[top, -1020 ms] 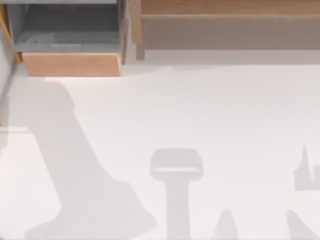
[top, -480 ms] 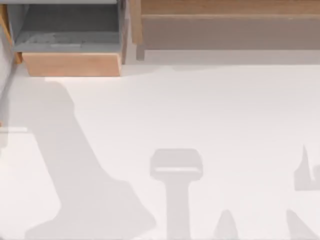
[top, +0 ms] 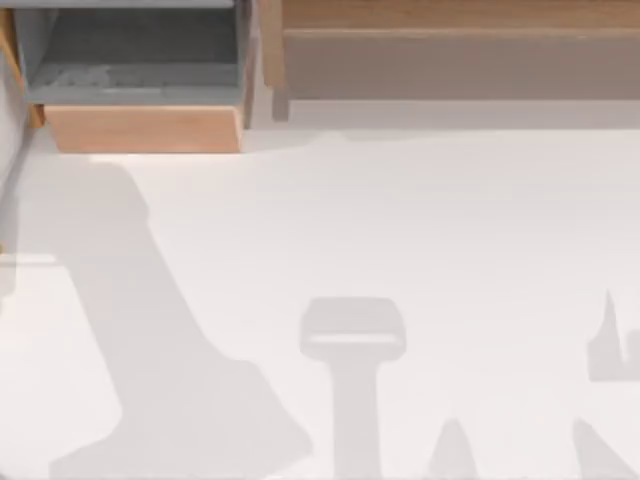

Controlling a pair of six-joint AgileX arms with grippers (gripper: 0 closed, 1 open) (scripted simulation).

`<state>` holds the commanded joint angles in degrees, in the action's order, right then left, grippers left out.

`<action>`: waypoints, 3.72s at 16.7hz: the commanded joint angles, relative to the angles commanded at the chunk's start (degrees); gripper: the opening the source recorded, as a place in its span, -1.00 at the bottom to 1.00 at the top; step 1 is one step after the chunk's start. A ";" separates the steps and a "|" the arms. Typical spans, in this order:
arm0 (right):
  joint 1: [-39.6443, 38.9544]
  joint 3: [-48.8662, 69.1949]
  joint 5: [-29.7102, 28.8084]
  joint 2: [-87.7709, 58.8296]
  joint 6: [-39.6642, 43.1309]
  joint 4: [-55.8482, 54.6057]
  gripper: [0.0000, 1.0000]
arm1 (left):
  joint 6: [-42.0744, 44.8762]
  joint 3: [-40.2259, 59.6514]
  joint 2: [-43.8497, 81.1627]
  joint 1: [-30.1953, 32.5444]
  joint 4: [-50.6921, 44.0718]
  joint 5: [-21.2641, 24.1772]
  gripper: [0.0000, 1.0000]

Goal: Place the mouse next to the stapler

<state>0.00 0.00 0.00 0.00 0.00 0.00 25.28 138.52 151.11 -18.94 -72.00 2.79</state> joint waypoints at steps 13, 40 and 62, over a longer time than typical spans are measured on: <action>0.00 0.00 0.00 0.00 0.00 0.00 1.00 | -3.72 -4.28 -7.72 -0.61 -0.17 -0.56 -1.00; 0.00 0.00 0.00 0.00 0.00 0.00 1.00 | -50.08 -95.25 -80.67 45.10 19.58 -6.03 -1.00; 0.00 0.00 0.00 0.00 0.00 0.00 1.00 | -55.19 -107.19 -87.55 50.68 21.13 -6.20 -1.00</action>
<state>0.00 0.00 0.00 0.00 0.00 0.00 -29.91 31.33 63.56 31.74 -50.87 -3.41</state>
